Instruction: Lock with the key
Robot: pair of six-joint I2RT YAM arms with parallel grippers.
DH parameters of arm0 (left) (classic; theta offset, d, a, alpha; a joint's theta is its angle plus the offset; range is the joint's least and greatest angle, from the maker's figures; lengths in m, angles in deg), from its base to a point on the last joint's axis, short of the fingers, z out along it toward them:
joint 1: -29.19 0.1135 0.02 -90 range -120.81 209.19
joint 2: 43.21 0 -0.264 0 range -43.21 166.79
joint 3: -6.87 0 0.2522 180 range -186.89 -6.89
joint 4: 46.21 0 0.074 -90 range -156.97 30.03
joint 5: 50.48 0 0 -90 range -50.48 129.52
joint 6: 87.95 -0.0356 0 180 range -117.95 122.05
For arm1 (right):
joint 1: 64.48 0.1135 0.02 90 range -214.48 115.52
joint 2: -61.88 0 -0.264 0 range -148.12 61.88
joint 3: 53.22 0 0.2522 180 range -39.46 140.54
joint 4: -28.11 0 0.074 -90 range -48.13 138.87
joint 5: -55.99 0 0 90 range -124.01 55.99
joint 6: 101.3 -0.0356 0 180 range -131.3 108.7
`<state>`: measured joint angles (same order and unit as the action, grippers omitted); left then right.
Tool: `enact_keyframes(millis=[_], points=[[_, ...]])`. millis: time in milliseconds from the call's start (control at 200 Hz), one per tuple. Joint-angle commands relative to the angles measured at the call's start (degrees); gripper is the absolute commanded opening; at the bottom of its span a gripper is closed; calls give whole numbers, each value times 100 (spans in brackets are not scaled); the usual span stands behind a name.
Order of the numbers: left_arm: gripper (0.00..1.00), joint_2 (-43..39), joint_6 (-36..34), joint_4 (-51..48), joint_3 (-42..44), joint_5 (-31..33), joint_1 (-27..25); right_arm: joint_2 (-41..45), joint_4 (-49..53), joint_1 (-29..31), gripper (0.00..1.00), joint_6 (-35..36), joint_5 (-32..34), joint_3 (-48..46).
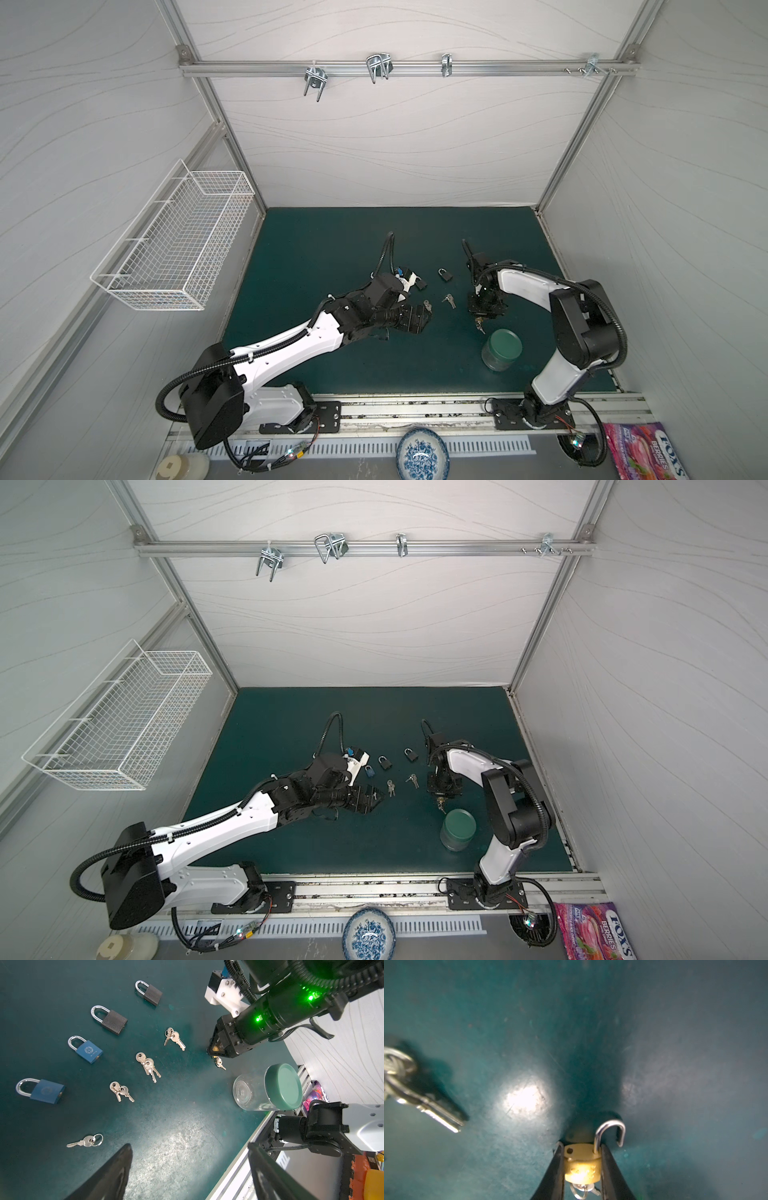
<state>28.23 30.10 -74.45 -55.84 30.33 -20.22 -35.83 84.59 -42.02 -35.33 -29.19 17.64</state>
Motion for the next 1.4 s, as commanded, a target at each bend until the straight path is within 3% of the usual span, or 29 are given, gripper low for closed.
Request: enact_keyframes(millis=[0, 225, 525, 890, 1115, 1395], points=[[87, -133, -43, 64, -158, 141, -17, -191, -80, -31, 19, -32, -61, -217], [87, -359, 11, -74, -169, 413, 101, 336, -81, 22, 16, -32, 34, -259], [87, -888, 411, 216, 213, -200, 907, 1114, -407, 438, 11, 56, 81, -357], [85, -893, 938, 576, 494, -486, 1240, 1581, -827, 1138, 6, 612, -65, -422], [81, -877, 1496, 1058, 685, -790, 1541, 2360, -1684, 1734, 2, 1339, -778, -738], [80, -1168, 1563, 1205, 599, -1121, 1888, 3147, -2803, 1783, 0, 1856, -2129, -968]])
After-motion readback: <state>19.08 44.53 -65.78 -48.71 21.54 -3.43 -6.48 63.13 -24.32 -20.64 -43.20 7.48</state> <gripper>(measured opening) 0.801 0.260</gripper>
